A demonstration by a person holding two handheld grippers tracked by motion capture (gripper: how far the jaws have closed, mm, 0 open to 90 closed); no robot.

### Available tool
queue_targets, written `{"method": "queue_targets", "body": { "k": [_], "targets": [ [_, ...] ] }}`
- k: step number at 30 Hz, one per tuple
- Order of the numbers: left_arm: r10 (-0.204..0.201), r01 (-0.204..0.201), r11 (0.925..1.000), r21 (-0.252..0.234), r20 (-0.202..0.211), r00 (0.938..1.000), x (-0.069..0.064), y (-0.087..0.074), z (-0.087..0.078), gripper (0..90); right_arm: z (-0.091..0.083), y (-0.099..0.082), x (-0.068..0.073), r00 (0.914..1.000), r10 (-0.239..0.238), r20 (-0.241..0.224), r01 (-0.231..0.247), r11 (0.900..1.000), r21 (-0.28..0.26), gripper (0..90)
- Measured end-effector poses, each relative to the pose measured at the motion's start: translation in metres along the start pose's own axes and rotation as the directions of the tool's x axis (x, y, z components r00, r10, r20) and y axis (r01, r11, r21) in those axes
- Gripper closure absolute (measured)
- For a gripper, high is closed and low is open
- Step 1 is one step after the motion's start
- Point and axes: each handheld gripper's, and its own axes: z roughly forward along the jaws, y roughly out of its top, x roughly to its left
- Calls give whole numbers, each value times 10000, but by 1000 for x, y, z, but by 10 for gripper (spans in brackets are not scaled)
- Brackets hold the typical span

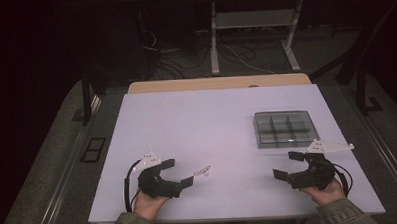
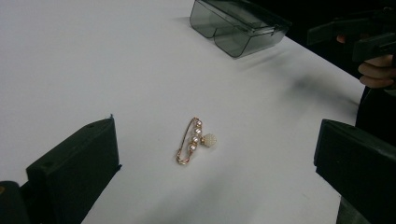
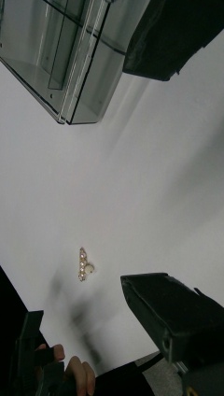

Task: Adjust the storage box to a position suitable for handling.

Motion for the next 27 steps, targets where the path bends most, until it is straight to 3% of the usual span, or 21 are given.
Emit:
{"method": "queue_targets", "body": {
  "k": [11, 27],
  "targets": [
    [-160, 159, 9998, -131, -45, 9999, 1, -1, -1, 0, -18, 16, -11, 9997, -141, 196, 141, 9999, 31, 8],
    [-161, 161, 9997, -188, -26, 9999, 1, -1, -2, 0, -29, 33, -24, 9977, -533, 429, 518, 9981, 346, 8]
  ]
}}
